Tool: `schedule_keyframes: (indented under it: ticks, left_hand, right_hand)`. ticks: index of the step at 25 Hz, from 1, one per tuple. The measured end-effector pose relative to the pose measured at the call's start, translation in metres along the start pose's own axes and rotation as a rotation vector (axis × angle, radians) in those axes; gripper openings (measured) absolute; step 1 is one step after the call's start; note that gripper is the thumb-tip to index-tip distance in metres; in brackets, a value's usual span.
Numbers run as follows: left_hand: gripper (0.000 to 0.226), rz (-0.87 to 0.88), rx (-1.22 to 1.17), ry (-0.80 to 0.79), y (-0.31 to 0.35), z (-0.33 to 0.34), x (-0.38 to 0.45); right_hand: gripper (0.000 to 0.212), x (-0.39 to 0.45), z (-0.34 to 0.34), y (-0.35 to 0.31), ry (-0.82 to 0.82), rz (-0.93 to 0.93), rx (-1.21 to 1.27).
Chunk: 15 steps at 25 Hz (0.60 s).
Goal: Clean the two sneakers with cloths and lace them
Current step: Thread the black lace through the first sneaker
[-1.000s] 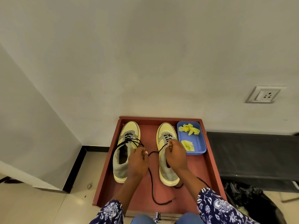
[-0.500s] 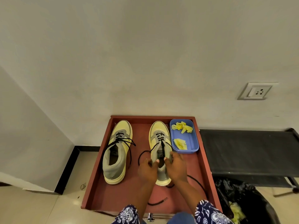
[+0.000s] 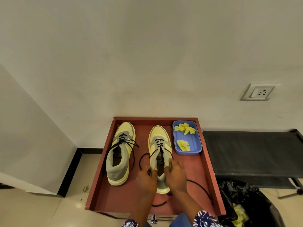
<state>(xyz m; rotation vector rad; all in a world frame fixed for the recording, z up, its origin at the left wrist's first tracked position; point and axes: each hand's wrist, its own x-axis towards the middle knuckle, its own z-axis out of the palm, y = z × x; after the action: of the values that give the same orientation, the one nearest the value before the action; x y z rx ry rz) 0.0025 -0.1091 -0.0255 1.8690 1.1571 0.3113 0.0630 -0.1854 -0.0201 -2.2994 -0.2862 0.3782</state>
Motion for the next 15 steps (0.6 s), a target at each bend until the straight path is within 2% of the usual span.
schedule_keyframes:
  ticks: [6, 15]
  left_hand:
    - [0.017, -0.031, 0.002, 0.027, -0.022, -0.001, -0.014]
    - [0.018, -0.005, 0.034, 0.062, -0.02, -0.006, -0.021]
  right_hand:
    - [0.04, -0.025, 0.013, 0.003, 0.018, 0.0, 0.024]
    - [0.039, -0.034, 0.013, 0.003, 0.004, 0.007, -0.031]
